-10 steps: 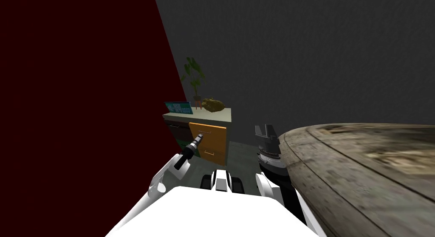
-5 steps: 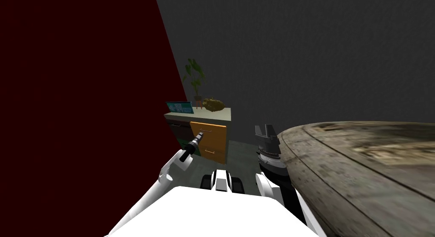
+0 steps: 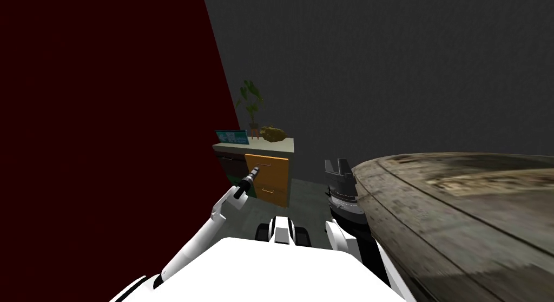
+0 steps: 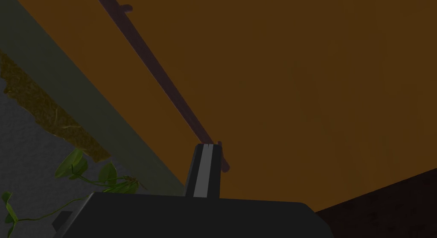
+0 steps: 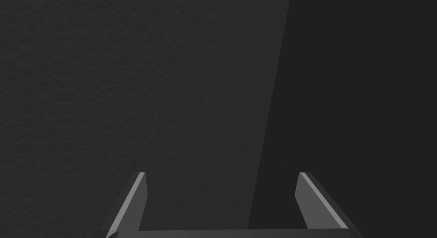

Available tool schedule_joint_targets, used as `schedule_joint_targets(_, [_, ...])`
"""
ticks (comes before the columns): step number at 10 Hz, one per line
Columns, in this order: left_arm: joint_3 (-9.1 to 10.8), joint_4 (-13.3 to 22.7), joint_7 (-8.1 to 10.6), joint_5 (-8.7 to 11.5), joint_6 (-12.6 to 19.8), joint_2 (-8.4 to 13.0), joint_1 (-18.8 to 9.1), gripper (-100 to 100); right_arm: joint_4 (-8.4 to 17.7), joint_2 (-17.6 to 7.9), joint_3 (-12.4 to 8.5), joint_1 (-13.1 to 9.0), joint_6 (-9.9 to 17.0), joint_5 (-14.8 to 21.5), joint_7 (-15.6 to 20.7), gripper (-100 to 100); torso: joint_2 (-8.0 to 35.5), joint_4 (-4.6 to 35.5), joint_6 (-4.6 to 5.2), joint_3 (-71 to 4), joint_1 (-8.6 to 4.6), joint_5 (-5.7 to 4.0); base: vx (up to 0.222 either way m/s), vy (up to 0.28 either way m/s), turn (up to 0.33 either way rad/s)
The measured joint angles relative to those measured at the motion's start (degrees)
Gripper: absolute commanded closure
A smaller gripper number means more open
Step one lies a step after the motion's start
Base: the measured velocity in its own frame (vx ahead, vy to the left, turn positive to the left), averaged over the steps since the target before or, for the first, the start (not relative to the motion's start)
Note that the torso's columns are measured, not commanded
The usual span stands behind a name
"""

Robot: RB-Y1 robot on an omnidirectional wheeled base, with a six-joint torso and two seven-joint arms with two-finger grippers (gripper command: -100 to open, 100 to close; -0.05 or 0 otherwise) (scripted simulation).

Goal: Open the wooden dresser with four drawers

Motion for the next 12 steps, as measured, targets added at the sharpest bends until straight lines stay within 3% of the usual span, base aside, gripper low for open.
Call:
schedule_joint_targets(2, [1.27,3.9,-0.84,0.3,-1.8,-2.1,-3.6,100,0.0,0.0,0.0,0.0,0.0,0.0,0.0,0,0.8,0.2,-0.02,0.5,0.21,0.06,-0.157,0.046,-0.023])
schedule_joint_targets(6, [2.03,10.5,-1.55,0.6,-2.4,-3.6,-8.6,100,0.0,0.0,0.0,0.0,0.0,0.0,0.0,0,0.4,0.1,0.02,0.2,0.09,0.02,-0.091,0.019,-0.034])
schedule_joint_targets(9, [2.74,16.3,-2.15,0.6,-3.8,-4.9,-13.9,100,0.0,0.0,0.0,0.0,0.0,0.0,0.0,0,0.1,0.0,-0.01,0.1,0.05,0.01,-0.048,0.018,0.005])
schedule_joint_targets(11, [2.71,19.2,-2.15,0.6,-3.6,-4.9,-14.7,100,0.0,0.0,0.0,0.0,0.0,0.0,0.0,0,0.0,0.0,0.0,0.0,0.0,0.0,-0.066,0.008,-0.039])
schedule_joint_targets(12, [3.44,20.8,-2.64,0.8,-4.3,-6.3,-16.2,100,0.0,0.0,0.0,0.0,0.0,0.0,0.0,0,0.6,0.2,0.03,0.4,0.06,0.02,-0.182,0.061,-0.058])
